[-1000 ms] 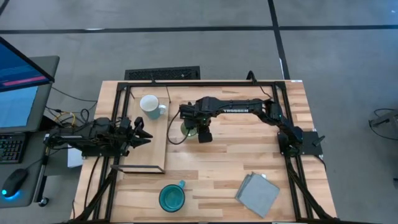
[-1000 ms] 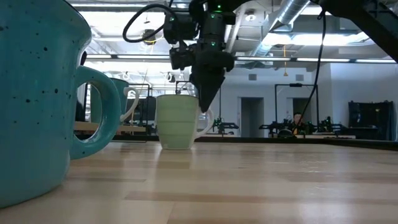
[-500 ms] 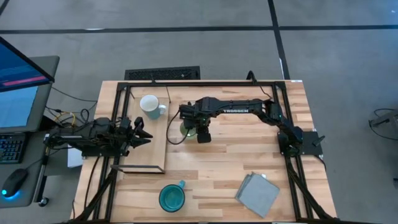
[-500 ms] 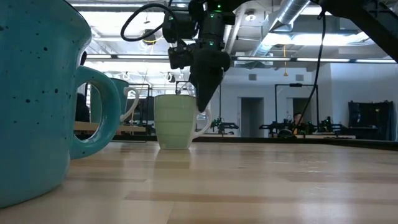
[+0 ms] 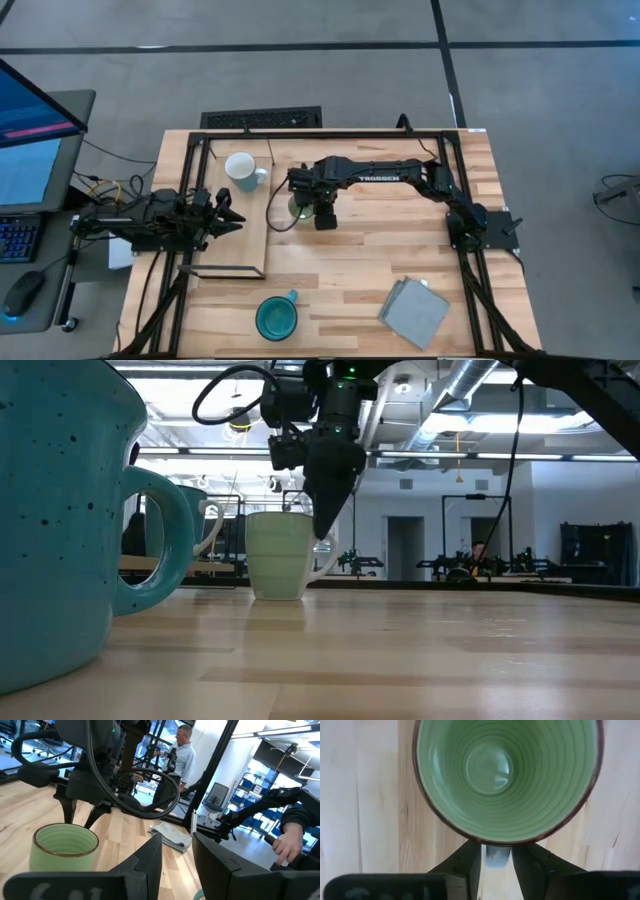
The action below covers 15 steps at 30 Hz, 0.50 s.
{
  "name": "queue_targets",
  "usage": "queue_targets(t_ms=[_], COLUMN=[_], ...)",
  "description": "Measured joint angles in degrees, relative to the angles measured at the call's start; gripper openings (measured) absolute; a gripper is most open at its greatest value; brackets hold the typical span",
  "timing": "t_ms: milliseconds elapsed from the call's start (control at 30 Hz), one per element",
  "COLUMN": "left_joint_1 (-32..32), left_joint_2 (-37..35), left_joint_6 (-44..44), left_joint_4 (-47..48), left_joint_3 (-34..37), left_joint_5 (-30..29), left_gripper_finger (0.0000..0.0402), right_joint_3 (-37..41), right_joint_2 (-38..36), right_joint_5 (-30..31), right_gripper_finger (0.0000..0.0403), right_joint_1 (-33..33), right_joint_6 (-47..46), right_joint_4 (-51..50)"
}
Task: Stack small to large cups/mugs on shelf
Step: Put the green mug on the shelf
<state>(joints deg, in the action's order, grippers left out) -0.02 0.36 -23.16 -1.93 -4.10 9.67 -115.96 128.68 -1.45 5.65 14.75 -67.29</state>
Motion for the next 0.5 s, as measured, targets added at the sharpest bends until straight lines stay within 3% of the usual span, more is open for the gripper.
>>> queue_targets(t_ms=[500], left_joint_1=[0.0], left_joint_2=[0.0], left_joint_6=[0.0], left_joint_4=[0.0], left_joint_3=[0.0], left_joint_5=[0.0], left_gripper_finger=[0.0098], right_joint_3=[0.0], right_joint_2=[0.0], right_joint_5=[0.1], right_gripper_finger=[0.0128], right_joint_1=[0.1], right_joint_6=[-1.9], right_joint_4=[-0.1])
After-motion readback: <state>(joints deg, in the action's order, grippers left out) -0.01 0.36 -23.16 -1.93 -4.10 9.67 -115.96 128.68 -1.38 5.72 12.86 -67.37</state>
